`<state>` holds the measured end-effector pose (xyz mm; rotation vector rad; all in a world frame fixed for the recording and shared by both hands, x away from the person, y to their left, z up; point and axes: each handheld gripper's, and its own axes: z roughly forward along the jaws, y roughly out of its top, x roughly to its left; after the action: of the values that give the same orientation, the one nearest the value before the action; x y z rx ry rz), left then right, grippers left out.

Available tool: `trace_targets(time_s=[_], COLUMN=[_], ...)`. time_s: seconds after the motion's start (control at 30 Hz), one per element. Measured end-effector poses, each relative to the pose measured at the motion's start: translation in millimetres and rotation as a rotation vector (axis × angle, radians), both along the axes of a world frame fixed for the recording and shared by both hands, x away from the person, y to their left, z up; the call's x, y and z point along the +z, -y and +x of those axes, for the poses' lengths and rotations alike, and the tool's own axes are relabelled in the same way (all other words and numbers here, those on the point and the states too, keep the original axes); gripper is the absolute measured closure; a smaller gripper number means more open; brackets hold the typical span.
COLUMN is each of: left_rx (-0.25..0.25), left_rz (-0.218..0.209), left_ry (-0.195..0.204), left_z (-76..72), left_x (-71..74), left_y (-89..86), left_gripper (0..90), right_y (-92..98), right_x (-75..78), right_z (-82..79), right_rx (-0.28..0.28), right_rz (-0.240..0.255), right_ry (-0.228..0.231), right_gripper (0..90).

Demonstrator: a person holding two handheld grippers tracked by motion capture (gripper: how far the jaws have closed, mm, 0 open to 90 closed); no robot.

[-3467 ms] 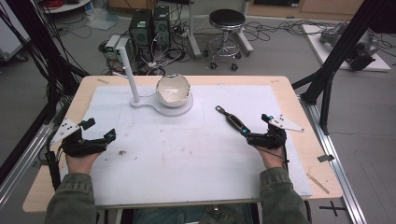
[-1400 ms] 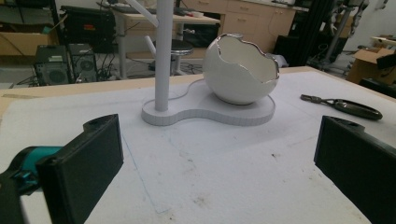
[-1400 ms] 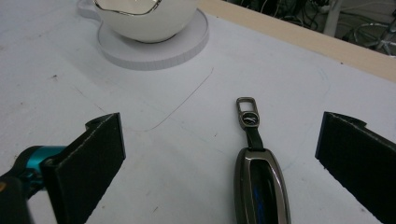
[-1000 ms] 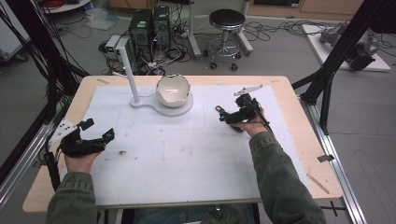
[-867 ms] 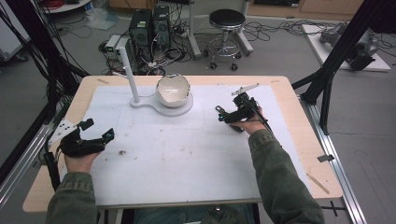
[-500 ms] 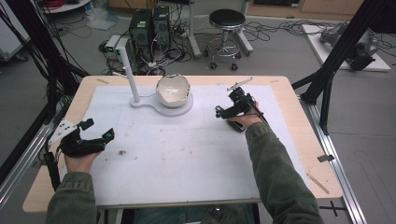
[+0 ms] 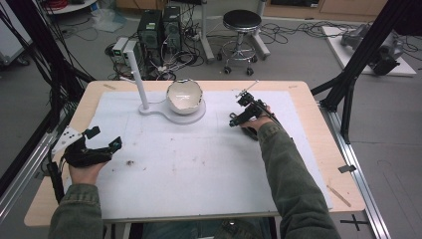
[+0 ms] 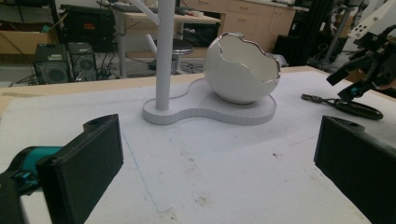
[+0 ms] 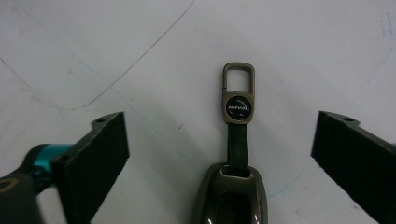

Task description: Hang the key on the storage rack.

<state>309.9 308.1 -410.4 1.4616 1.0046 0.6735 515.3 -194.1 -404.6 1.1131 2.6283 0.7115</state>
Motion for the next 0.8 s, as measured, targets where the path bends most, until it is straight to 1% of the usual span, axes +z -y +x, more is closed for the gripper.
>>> trace_targets(time_s=[0.03, 0.07, 0.1, 0.13, 0.17, 0.23, 0.3, 0.33, 0.37, 0.4, 0.47, 0.5, 0.53, 0.57, 0.63, 0.67, 0.7, 0.73, 0.77, 0.8], left_rx=[0.001, -0.002, -0.004, -0.003, 0.002, 0.004, 0.005, 0.005, 0.004, 0.004, 0.004, 0.003, 0.003, 0.004, 0.005, 0.004, 0.003, 0.003, 0.002, 0.000], left_rz=[-0.001, 0.003, 0.003, 0.001, -0.001, 0.000, 0.001, 0.001, 0.000, 0.000, 0.001, 0.000, 0.000, 0.001, 0.001, 0.001, 0.001, 0.000, -0.001, -0.002], left_ry=[0.000, -0.001, 0.000, 0.003, 0.006, 0.003, 0.002, 0.003, 0.004, 0.003, 0.003, 0.003, 0.003, 0.003, 0.003, 0.002, 0.002, 0.002, 0.002, 0.004], left_z=[-0.1, -0.2, -0.5, -0.6, -0.7, -0.7, -0.5, -0.4, -0.3, -0.3, -0.3, -0.2, -0.2, -0.2, -0.1, -0.1, -0.1, -0.1, -0.2, -0.4], left_x=[0.0, 0.2, 0.2, 0.4, 0.5, 0.4, 0.2, 0.2, 0.2, 0.2, 0.1, 0.1, 0.1, 0.1, 0.1, 0.0, 0.0, 0.0, 0.1, 0.2], left_y=[0.1, -0.2, -0.5, -0.7, -1.6, -2.3, -2.9, -2.8, -2.6, -2.3, -2.0, -2.0, -2.0, -2.1, -2.2, -2.2, -2.2, -2.2, -2.1, -2.0], left_gripper=[1.7, 1.7, 1.7, 1.7, 1.7, 1.7, 1.7, 1.7, 1.7, 1.7, 1.7, 1.7, 1.7, 1.7, 1.7, 1.7, 1.7, 1.7, 1.7, 1.7], right_y=[0.5, 2.7, 2.7, 4.9, 5.8, 6.6, 8.1, 8.1, 8.9, 9.5, 9.2, 9.2, 8.7, 8.7, 7.3, 6.3, 3.9, 3.1, 3.1, 2.4], right_x=[-2.6, -7.9, -7.9, -13.2, -14.4, -15.4, -12.9, -12.9, -11.8, -9.8, -10.2, -10.2, -11.9, -11.9, -12.3, -12.1, -11.7, -11.7, -11.7, -13.3], right_z=[1.7, 5.1, 5.1, 7.7, 8.4, 9.3, 10.9, 10.9, 11.8, 12.3, 12.2, 12.2, 12.4, 12.4, 12.0, 11.6, 10.8, 10.6, 10.6, 10.6], right_rx=[-0.010, -0.028, -0.028, -0.043, -0.045, -0.043, -0.057, -0.057, -0.054, -0.058, -0.058, -0.058, -0.047, -0.047, -0.043, -0.036, -0.022, -0.021, -0.021, -0.021], right_rz=[-0.005, -0.030, -0.030, -0.037, -0.039, -0.040, -0.020, -0.020, -0.008, 0.001, -0.013, -0.013, -0.030, -0.030, -0.038, -0.036, -0.036, -0.041, -0.041, -0.057], right_ry=[-0.008, -0.029, -0.029, -0.048, -0.059, -0.059, -0.058, -0.058, -0.049, -0.055, -0.063, -0.063, -0.067, -0.067, -0.065, -0.068, -0.066, -0.071, -0.071, -0.079], right_gripper=[4.1, 4.1, 4.1, 4.2, 4.7, 5.5, 15.7, 15.7, 18.2, 26.3, 31.6, 31.6, 36.2, 36.2, 40.9, 43.7, 49.5, 51.4, 51.4, 57.2])
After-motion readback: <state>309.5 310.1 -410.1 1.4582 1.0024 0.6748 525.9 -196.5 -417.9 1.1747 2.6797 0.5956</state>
